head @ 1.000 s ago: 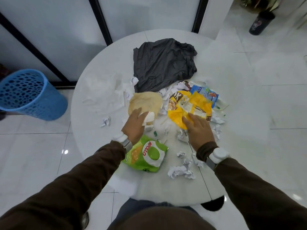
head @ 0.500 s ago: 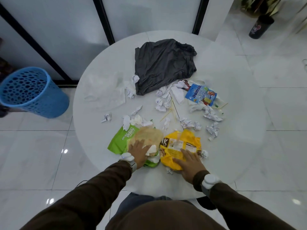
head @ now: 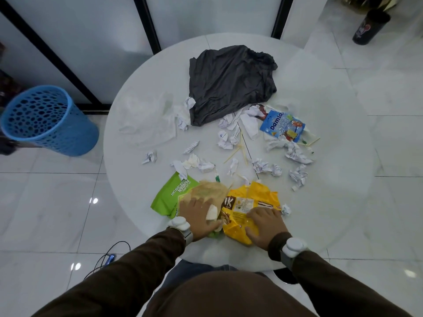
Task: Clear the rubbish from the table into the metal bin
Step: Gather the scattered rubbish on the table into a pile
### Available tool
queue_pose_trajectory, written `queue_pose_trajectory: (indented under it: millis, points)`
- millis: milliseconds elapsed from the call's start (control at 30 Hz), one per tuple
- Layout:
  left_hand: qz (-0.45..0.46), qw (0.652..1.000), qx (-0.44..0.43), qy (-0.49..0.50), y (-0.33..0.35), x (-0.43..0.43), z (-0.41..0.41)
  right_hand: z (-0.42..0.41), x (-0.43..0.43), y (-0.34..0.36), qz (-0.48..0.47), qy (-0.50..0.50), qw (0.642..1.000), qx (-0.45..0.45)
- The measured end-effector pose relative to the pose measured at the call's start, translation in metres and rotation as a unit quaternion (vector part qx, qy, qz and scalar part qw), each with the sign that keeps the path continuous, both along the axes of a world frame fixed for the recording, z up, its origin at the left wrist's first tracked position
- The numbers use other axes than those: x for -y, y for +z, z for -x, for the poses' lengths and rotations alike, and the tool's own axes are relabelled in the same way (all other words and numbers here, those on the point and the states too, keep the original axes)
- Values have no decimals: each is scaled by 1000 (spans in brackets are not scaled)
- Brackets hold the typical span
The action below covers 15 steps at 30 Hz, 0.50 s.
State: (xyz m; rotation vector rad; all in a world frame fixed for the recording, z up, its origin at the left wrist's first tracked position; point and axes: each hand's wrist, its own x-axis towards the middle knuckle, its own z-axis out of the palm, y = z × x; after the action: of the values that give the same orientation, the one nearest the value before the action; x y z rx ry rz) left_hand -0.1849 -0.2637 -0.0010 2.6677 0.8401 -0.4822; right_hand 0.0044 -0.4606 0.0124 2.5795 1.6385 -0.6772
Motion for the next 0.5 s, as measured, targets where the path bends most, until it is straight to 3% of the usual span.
queue_pose_trajectory:
  millis: [133, 267, 500]
  points:
    - [-16, 999, 5, 35, 15, -15, -12, -10, -21, 1, -70, -59, 996, -5]
    - [0, 995, 66, 79, 28, -41, -32, -33, -60, 8, -115, -97, 988, -31]
    - [-56, 980, 140, 128, 24, -116, -84, -89, -168, 28, -12, -156, 985, -72]
